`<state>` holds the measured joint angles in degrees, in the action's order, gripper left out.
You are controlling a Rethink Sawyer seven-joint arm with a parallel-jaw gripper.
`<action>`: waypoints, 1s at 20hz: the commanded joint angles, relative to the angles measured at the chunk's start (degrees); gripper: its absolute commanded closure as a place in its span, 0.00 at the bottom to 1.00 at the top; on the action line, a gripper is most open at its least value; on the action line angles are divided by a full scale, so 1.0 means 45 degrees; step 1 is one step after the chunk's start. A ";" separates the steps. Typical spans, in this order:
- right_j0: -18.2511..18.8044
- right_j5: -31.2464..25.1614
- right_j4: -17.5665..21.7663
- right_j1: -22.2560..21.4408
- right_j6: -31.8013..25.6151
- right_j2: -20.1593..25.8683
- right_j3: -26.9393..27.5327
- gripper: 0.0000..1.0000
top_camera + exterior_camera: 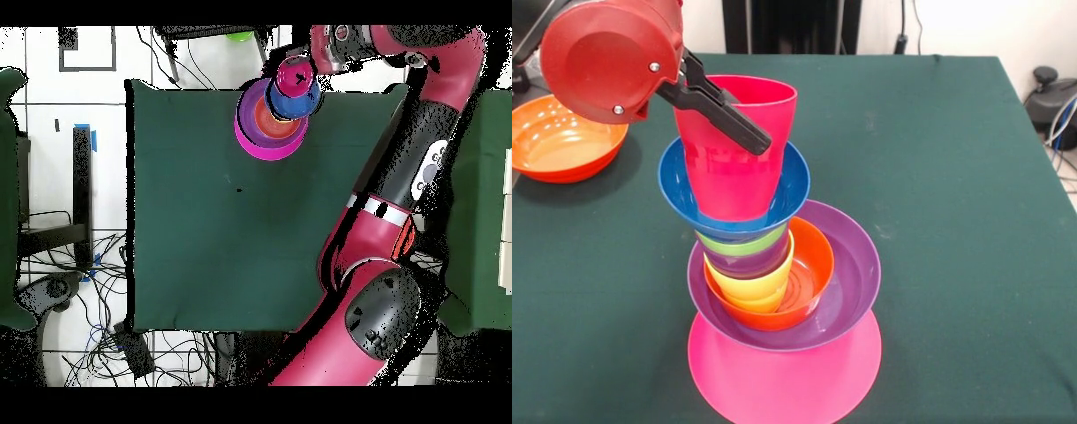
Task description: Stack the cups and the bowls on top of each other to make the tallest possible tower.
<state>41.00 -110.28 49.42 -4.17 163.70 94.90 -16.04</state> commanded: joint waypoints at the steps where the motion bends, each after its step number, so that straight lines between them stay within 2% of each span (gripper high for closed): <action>1: 0.0032 -0.1535 0.1419 0.0098 0.0427 -0.0072 0.0878 1.00; 20: 0.0076 -0.1356 0.1737 0.0104 0.0054 0.0029 0.0816 1.00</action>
<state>41.22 -111.72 51.85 -4.18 163.70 96.36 -16.03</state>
